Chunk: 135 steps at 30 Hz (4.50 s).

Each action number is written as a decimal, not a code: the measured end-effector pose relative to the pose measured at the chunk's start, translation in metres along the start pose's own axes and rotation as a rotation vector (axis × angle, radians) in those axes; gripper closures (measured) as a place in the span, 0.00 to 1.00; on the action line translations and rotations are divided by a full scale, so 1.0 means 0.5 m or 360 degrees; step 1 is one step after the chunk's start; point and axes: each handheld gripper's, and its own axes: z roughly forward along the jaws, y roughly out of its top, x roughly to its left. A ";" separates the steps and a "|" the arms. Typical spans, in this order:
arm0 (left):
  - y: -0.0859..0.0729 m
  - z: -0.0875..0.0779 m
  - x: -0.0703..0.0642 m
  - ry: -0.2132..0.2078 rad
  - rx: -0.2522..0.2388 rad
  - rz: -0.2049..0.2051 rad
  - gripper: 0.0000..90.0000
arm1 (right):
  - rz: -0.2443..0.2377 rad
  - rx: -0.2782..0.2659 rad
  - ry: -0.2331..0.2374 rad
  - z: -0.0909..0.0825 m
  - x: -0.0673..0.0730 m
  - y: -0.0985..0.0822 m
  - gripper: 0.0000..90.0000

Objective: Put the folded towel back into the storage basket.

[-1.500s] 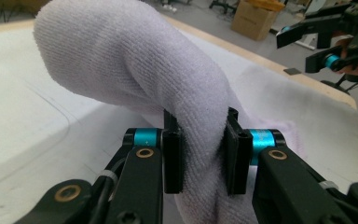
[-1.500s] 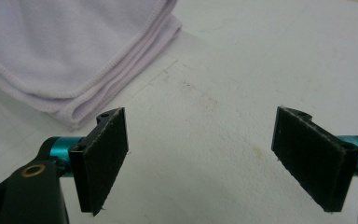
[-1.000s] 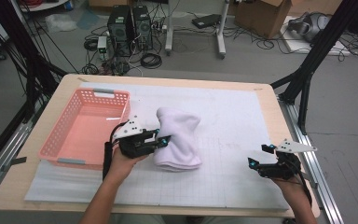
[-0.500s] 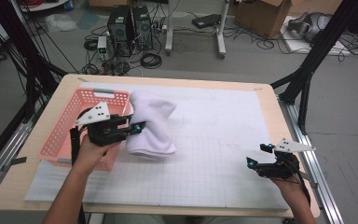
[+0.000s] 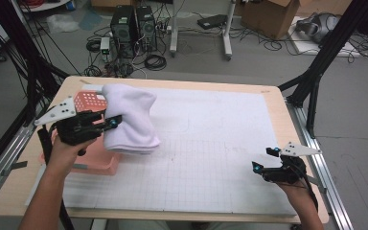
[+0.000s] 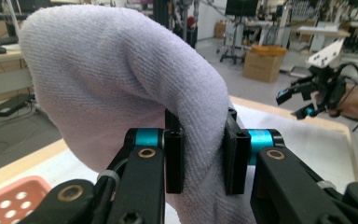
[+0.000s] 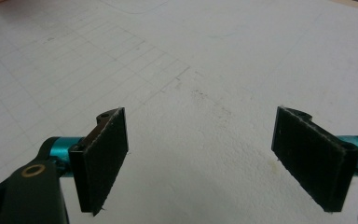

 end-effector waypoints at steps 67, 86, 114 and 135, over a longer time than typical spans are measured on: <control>-0.069 -0.129 0.170 -0.0035 0.0204 -0.0105 0.83 | -0.0026 0.0055 0.0004 0.019 0.008 0.004 0.19; -0.099 -0.135 0.186 -0.0115 0.0304 -0.0102 0.83 | -0.0040 0.0069 0.0008 0.022 0.012 0.005 0.19; -0.118 -0.095 0.206 0.0153 0.0534 -0.0232 0.71 | -0.0044 0.0068 0.0009 0.019 0.012 0.004 0.19; -0.112 -0.076 0.183 0.0624 0.0639 -0.0365 0.36 | -0.0045 0.0063 0.0013 0.015 0.014 0.007 0.19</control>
